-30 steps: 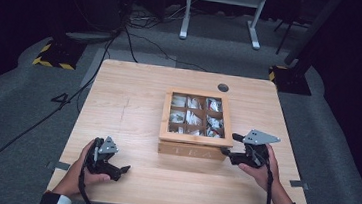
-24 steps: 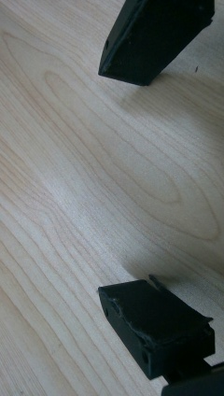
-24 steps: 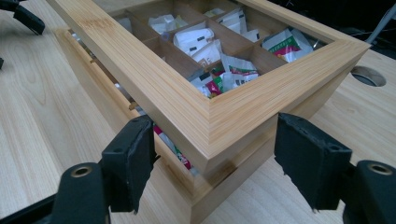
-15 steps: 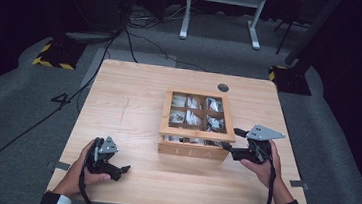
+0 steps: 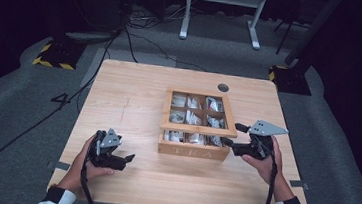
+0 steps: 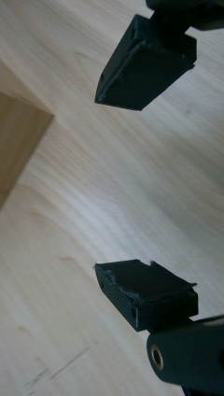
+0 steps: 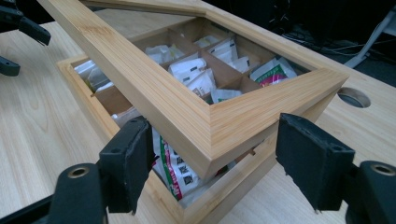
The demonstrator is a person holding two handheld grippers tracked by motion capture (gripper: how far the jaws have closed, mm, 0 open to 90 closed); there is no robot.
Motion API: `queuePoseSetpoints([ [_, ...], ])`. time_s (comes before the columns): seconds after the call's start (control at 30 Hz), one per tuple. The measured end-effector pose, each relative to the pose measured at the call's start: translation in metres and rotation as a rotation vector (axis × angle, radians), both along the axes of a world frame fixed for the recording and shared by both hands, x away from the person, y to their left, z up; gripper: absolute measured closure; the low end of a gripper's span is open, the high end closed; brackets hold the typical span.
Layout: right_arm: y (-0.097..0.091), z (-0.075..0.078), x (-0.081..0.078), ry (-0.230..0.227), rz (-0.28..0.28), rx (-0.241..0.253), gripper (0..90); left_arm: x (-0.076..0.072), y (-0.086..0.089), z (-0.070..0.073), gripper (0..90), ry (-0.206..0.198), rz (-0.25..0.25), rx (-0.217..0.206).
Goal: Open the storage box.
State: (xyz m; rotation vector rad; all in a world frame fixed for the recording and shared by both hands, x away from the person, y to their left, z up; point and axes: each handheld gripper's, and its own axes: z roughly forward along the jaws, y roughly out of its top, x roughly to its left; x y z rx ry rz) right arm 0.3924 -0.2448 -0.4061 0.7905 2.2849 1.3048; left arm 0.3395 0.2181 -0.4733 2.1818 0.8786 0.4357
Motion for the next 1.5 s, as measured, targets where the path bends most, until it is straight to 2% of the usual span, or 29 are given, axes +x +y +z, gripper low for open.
queuePoseSetpoints([
  [0.17, 0.000, 0.004, 0.002, 0.000, -0.004, 0.014, 28.4, 0.009, -0.009, 0.013, 17.3, -0.035, -0.008, -0.013],
  [0.2, 0.000, 0.006, 0.003, 0.000, -0.007, 0.024, 28.4, 0.014, -0.014, 0.022, 17.5, -0.060, -0.013, -0.031],
  [0.23, 0.000, 0.006, 0.003, 0.000, -0.007, 0.024, 28.4, 0.014, -0.014, 0.022, 17.5, -0.060, -0.013, -0.031],
  [0.3, 0.000, 0.007, 0.003, 0.000, -0.011, 0.029, 28.6, 0.020, -0.023, 0.035, 18.4, -0.100, -0.026, -0.032],
  [0.37, 0.000, 0.007, 0.003, -0.002, -0.012, 0.024, 28.8, 0.022, -0.026, 0.039, 19.4, -0.111, -0.031, -0.032],
  [0.4, 0.000, 0.007, 0.003, -0.004, -0.013, 0.023, 28.9, 0.025, -0.032, 0.047, 19.5, -0.136, -0.045, -0.046],
  [0.43, 0.000, 0.007, 0.003, -0.004, -0.013, 0.023, 28.9, 0.025, -0.032, 0.047, 19.5, -0.136, -0.045, -0.046],
  [0.5, 0.000, 0.008, 0.003, -0.004, -0.013, 0.026, 28.9, 0.031, -0.044, 0.056, 19.6, -0.166, -0.062, -0.043],
  [0.57, 0.000, 0.008, 0.003, -0.005, -0.014, 0.028, 28.9, 0.034, -0.048, 0.059, 19.6, -0.170, -0.068, -0.041],
  [0.6, 0.000, 0.008, 0.003, -0.005, -0.015, 0.033, 29.0, 0.038, -0.056, 0.063, 19.6, -0.182, -0.079, -0.045],
  [0.87, 0.000, 0.009, 0.004, -0.004, -0.016, 0.039, 29.0, 0.050, -0.080, 0.074, 20.6, -0.216, -0.104, -0.025],
  [0.97, 0.000, 0.010, 0.004, -0.005, -0.015, 0.044, 29.3, 0.054, -0.083, 0.078, 20.7, -0.225, -0.107, -0.047],
  [1.0, -0.001, 0.010, 0.004, -0.008, -0.018, 0.052, 29.7, 0.056, -0.086, 0.081, 20.7, -0.241, -0.108, -0.038],
  [1.23, -0.002, 0.011, 0.006, -0.009, -0.022, 0.069, 30.5, 0.058, -0.094, 0.084, 21.5, -0.261, -0.129, -0.016],
  [1.27, -0.003, 0.011, 0.006, -0.011, -0.024, 0.072, 30.8, 0.060, -0.097, 0.085, 21.7, -0.273, -0.139, -0.001],
  [1.3, -0.003, 0.011, 0.006, -0.011, -0.024, 0.072, 30.8, 0.060, -0.097, 0.085, 22.8, -0.273, -0.139, -0.001],
  [1.33, -0.003, 0.012, 0.006, -0.012, -0.025, 0.075, 31.0, 0.060, -0.099, 0.087, 24.7, -0.286, -0.157, 0.027],
  [1.43, -0.003, 0.013, 0.006, -0.013, -0.027, 0.086, 31.9, 0.061, -0.100, 0.089, 30.7, -0.294, -0.185, 0.022],
  [1.5, -0.003, 0.013, 0.006, -0.012, -0.027, 0.091, 32.2, 0.061, -0.100, 0.090, 31.6, -0.295, -0.188, 0.020],
])
